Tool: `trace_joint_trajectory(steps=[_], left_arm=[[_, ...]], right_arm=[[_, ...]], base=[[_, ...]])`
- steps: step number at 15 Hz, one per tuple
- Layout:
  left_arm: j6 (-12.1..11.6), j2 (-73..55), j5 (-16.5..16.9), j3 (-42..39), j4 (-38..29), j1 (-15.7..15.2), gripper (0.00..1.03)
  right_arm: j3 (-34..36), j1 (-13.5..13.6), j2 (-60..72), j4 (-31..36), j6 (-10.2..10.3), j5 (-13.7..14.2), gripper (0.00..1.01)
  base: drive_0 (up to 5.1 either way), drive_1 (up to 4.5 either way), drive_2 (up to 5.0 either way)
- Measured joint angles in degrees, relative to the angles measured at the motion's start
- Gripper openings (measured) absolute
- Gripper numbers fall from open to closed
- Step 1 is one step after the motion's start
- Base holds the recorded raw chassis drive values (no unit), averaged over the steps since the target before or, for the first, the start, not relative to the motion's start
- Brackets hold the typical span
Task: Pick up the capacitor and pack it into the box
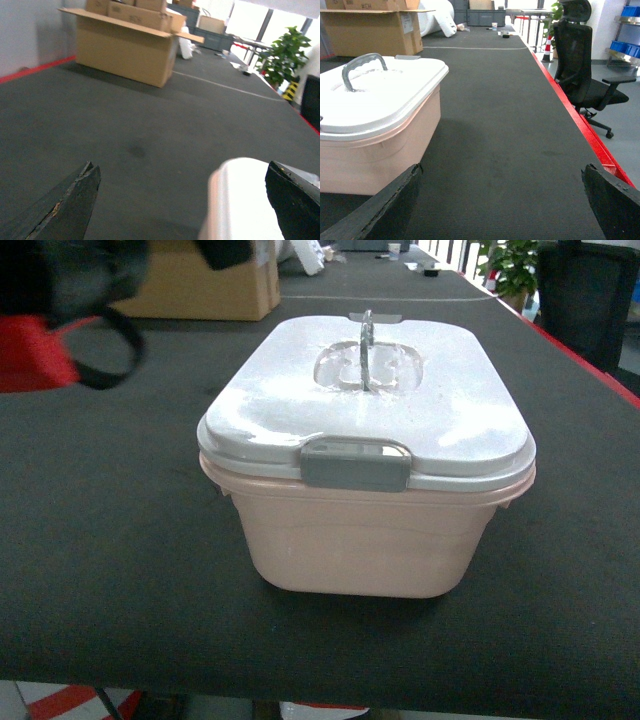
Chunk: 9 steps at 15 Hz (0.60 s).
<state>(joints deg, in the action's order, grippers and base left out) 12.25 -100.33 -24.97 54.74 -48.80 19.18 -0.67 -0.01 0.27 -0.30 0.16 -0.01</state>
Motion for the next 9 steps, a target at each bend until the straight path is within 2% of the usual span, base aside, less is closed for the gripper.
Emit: trace_joint_trajectory(steps=[2, 3, 5, 6, 7, 8, 9], left_arm=[[-2.9, 8.6, 0.1, -10.0, -5.3, -7.8, 0.98], [-3.7, 9.5, -0.6, -11.5, -5.3, -8.9, 0.98], [-4.1, 8.4, 0.6, -11.5, -4.8, -7.4, 0.98], [-5.1, 8.6, 1.9, -11.6, -3.7, -7.1, 0.97], [-7.8, 11.5, 10.2, -13.9, 0.3, -9.0, 0.85], [-9.7, 15.1, 14.9, -19.2, -0.9, -10.5, 0.72], [-10.6, 18.4, 16.6, -23.6, -2.4, -11.7, 0.60]], right_arm=[[0.0, 0.0, 0.0, 0.0, 0.0, 0.0, 0.98], [0.0, 0.0, 0.0, 0.0, 0.0, 0.0, 0.98], [0.0, 0.0, 0.0, 0.0, 0.0, 0.0, 0.98], [0.0, 0.0, 0.0, 0.0, 0.0, 0.0, 0.98], [0.0, 0.0, 0.0, 0.0, 0.0, 0.0, 0.98], [0.0, 0.0, 0.0, 0.0, 0.0, 0.0, 0.98], [0.0, 0.0, 0.0, 0.0, 0.0, 0.0, 0.98]], base=[[0.0, 0.00, 0.0], [0.0, 0.00, 0.0], [0.0, 0.00, 0.0], [0.0, 0.00, 0.0], [0.0, 0.00, 0.0], [0.0, 0.00, 0.0], [0.0, 0.00, 0.0]])
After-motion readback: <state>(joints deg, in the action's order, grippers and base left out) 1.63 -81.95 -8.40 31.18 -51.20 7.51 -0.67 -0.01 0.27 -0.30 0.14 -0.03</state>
